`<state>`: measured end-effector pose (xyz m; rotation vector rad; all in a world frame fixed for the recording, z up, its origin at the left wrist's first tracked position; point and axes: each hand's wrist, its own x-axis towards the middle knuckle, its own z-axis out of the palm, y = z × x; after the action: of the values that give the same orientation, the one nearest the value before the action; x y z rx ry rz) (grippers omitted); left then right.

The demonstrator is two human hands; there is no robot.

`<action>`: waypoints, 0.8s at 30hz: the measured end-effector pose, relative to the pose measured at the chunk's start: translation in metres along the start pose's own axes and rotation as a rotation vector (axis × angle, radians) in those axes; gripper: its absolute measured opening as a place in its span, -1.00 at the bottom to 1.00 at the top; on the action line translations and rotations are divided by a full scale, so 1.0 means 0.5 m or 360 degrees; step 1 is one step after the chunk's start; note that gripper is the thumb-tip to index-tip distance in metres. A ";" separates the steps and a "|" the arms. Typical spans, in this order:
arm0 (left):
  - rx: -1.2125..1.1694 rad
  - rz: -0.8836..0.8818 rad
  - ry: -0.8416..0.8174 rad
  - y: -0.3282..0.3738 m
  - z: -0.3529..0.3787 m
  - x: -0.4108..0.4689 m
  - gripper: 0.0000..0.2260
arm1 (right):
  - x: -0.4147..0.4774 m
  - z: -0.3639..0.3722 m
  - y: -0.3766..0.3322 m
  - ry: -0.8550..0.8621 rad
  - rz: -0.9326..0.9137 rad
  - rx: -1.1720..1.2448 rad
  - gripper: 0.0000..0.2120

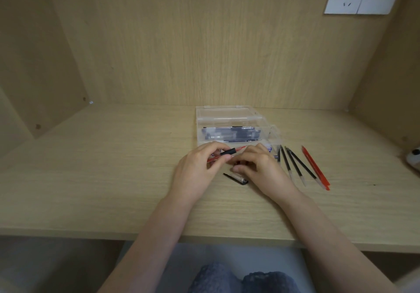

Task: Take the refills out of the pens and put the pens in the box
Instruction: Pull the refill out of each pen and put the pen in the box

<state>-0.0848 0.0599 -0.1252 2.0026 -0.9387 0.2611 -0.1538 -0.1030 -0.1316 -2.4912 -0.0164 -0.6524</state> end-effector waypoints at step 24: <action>0.0070 -0.0102 -0.0028 0.000 0.000 0.003 -0.90 | 0.004 0.013 -0.027 0.0042 0.0240 -0.0244 -0.83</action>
<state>-0.0835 0.0589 -0.1245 2.0743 -0.8846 0.2306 -0.1514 -0.0885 -0.1284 -2.5982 0.2375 -0.6436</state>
